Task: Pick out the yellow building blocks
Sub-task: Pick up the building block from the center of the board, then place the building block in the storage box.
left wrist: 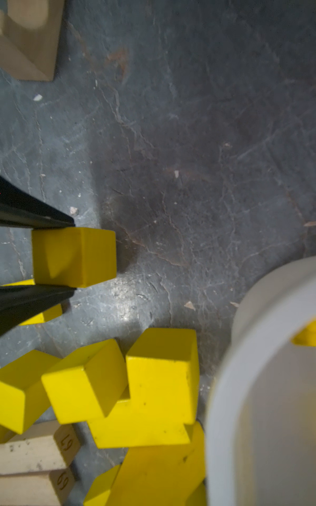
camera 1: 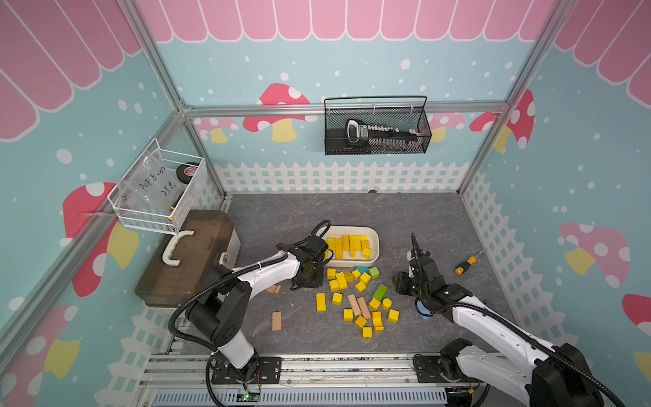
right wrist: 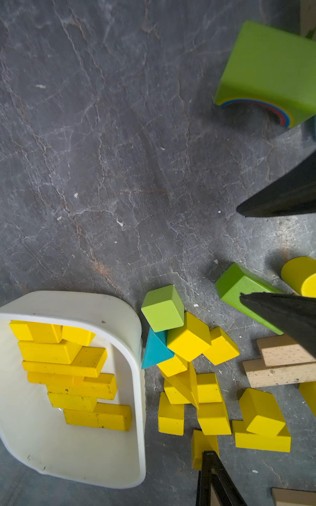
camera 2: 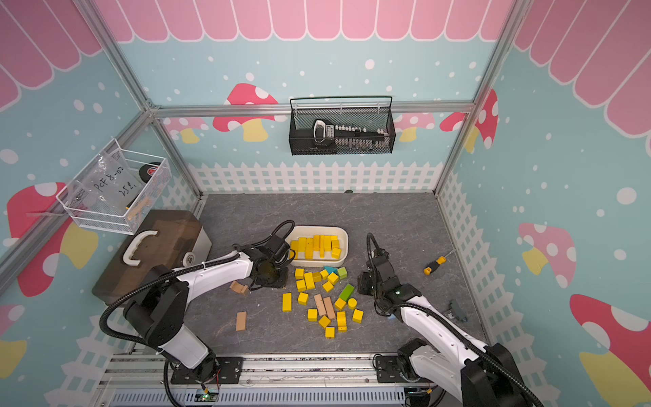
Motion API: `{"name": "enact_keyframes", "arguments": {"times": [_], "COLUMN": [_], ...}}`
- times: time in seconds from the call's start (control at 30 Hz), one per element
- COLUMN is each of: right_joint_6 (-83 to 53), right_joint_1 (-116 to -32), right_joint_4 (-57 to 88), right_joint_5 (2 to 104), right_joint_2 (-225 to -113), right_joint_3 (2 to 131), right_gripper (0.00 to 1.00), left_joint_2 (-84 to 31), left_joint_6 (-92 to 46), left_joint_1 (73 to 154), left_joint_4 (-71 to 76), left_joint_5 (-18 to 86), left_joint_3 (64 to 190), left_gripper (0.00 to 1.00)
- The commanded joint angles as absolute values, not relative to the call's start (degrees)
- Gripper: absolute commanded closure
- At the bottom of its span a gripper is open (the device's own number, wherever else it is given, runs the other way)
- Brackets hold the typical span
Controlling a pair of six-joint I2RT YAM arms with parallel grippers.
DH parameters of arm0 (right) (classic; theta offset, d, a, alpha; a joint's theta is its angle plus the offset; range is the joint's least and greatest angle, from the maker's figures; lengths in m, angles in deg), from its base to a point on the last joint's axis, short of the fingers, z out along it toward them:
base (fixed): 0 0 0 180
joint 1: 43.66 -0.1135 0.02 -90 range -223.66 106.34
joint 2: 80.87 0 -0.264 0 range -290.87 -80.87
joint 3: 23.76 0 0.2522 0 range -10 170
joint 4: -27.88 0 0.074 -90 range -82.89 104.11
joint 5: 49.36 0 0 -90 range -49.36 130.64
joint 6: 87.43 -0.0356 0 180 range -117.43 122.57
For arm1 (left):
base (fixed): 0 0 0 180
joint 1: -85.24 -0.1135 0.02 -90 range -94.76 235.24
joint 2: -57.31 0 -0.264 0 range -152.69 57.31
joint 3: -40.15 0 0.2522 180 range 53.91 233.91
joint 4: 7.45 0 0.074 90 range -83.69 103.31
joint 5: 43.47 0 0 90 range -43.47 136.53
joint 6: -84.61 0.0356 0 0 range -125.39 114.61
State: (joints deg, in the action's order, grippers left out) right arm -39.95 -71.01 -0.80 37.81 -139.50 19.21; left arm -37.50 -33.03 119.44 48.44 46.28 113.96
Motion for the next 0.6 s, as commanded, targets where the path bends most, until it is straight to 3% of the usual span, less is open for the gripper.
{"name": "enact_keyframes", "arguments": {"times": [0.0,0.27,0.57], "right_joint_6": [-40.9,-40.2,-40.0], "right_joint_1": [-70.6,-69.9,-68.8], "right_joint_4": [0.0,0.2,1.8], "right_joint_5": [37.1,38.0,39.8], "right_joint_2": [-140.0,-143.2,-146.7], "right_joint_3": [19.1,20.9,21.4], "right_gripper": [0.54,0.55,0.56], "left_joint_2": [-34.6,-37.2,-54.2], "left_joint_6": [-32.4,-30.9,-29.6], "left_joint_1": [119.9,120.5,121.1], "left_joint_4": [52.2,60.8,65.8], "left_joint_5": [45.0,41.8,37.6], "left_joint_3": [119.9,138.9,160.7], "left_gripper": [0.76,0.76,0.76]}}
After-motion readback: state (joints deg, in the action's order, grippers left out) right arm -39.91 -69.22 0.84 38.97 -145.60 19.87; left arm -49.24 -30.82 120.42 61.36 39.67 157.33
